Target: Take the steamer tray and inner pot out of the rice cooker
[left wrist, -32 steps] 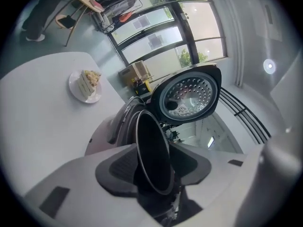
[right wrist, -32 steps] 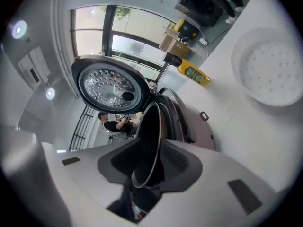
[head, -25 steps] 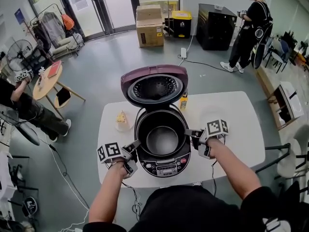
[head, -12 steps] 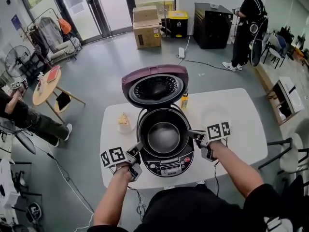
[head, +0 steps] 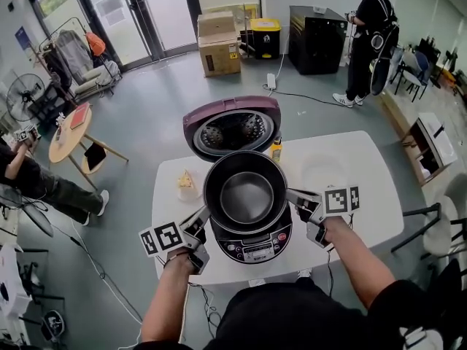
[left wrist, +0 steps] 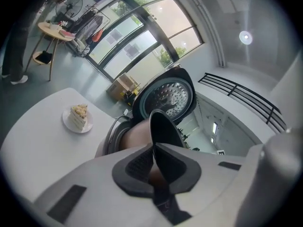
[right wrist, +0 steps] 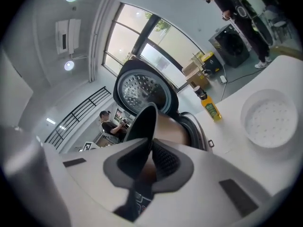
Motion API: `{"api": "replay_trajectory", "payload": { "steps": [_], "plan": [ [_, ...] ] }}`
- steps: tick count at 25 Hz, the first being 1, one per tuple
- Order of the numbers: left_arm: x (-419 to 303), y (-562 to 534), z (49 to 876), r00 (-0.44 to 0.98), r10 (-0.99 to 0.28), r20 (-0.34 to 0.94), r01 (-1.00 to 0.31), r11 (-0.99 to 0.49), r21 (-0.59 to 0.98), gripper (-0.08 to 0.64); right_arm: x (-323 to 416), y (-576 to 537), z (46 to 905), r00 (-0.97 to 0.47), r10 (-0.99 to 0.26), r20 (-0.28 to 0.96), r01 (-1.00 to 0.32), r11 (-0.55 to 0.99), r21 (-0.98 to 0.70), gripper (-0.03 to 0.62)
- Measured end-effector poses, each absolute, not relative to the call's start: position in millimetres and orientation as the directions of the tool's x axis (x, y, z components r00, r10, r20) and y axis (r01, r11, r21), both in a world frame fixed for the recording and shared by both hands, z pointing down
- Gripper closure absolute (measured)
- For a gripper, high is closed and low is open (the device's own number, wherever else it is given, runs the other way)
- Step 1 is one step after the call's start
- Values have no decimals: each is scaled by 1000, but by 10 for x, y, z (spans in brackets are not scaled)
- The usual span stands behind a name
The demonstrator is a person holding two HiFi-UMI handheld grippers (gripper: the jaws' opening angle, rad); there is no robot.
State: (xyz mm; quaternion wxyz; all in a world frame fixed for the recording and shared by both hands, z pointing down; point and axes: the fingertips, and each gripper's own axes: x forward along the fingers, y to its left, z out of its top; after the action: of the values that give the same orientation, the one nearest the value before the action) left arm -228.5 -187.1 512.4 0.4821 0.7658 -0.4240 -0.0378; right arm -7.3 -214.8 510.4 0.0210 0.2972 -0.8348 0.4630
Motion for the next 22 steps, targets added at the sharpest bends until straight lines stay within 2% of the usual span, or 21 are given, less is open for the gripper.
{"api": "replay_trajectory", "payload": {
  "steps": [11,22],
  "plan": [
    [-2008,-1758,4307,639,-724,259,-659,-342,671,538,208,-1974,4407,-803,-570,174,-496,478,-725,565],
    [-938,-1959,4181,687,-686,238,-637,-411,652,541,1332,-1913,4340,-690,-690,219,-627,419,-656,563]
  ]
}}
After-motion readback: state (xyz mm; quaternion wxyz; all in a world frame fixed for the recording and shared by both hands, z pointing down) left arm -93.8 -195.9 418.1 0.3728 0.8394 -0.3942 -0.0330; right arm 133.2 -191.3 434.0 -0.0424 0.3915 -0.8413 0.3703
